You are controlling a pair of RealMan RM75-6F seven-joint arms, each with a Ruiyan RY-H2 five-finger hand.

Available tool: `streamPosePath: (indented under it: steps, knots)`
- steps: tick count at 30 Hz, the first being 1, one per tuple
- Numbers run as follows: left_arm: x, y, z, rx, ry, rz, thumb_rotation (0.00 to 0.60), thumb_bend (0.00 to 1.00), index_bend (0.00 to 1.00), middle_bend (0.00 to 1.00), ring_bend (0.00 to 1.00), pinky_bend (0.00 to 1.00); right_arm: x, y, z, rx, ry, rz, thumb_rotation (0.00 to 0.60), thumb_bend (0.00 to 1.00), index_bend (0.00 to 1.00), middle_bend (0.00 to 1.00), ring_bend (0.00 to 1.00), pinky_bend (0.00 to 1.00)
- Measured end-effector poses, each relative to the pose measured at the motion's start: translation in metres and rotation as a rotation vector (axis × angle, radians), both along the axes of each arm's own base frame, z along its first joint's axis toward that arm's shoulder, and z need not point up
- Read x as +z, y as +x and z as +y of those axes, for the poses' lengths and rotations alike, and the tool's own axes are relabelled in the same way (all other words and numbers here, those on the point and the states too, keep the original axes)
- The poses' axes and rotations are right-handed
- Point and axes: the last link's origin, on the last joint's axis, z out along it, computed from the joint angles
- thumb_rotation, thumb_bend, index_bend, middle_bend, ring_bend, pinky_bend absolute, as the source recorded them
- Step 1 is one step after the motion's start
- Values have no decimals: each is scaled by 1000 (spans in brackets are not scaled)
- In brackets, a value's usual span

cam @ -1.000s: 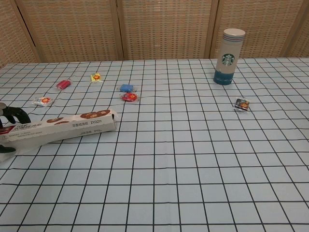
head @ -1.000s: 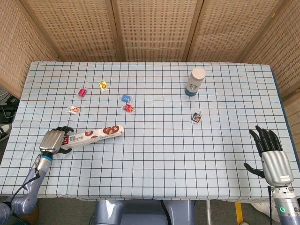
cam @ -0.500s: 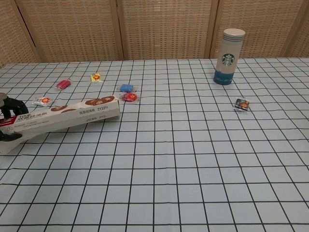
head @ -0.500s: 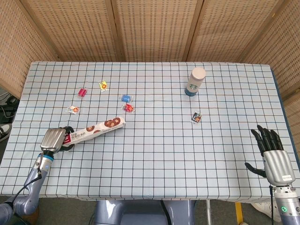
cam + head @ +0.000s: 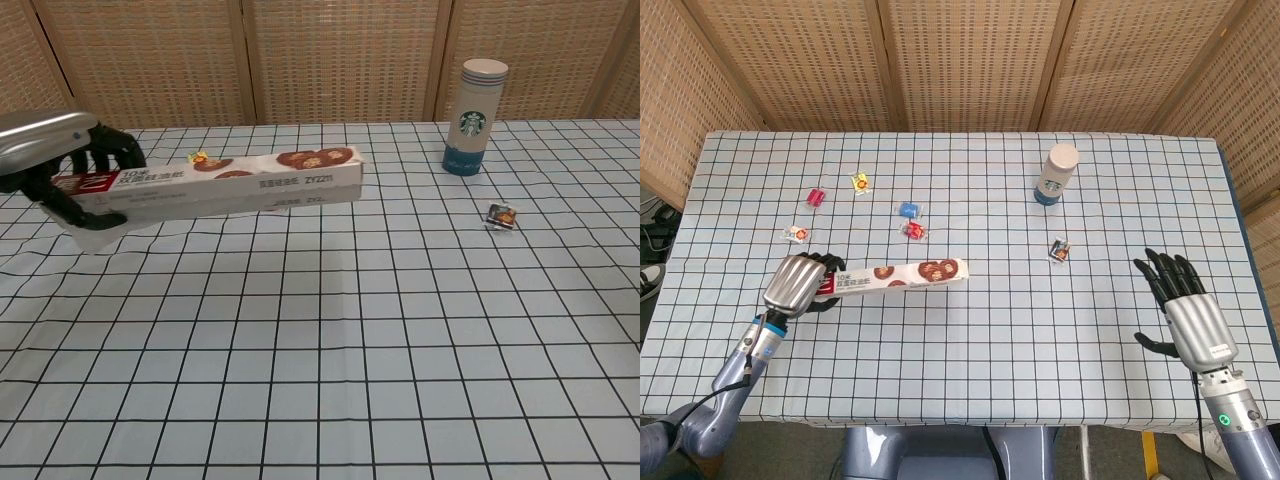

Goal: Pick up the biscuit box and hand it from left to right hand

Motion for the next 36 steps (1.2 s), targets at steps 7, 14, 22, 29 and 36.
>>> streamPosePath:
  steps: [7, 14, 22, 29, 36]
  knots:
    - [-29, 70, 18, -70, -29, -10, 600, 466, 666, 578, 475, 558, 0, 40, -30, 17, 125, 19, 600, 0, 0, 0, 0, 0]
    - [-65, 133, 27, -109, -73, -56, 600, 466, 667, 578, 475, 559, -11, 77, -51, 21, 200, 43, 600, 0, 0, 0, 0, 0]
    - [-79, 159, 27, -121, -74, -87, 600, 466, 671, 581, 477, 560, -31, 97, -70, 7, 231, 76, 600, 0, 0, 0, 0, 0]
    - [-79, 164, 27, -122, -59, -111, 600, 467, 673, 585, 480, 562, -53, 102, -80, -35, 266, 86, 600, 0, 0, 0, 0, 0]
    - [-77, 166, 25, -119, -57, -147, 600, 466, 667, 585, 480, 562, -75, 111, -86, -35, 273, 78, 600, 0, 0, 0, 0, 0]
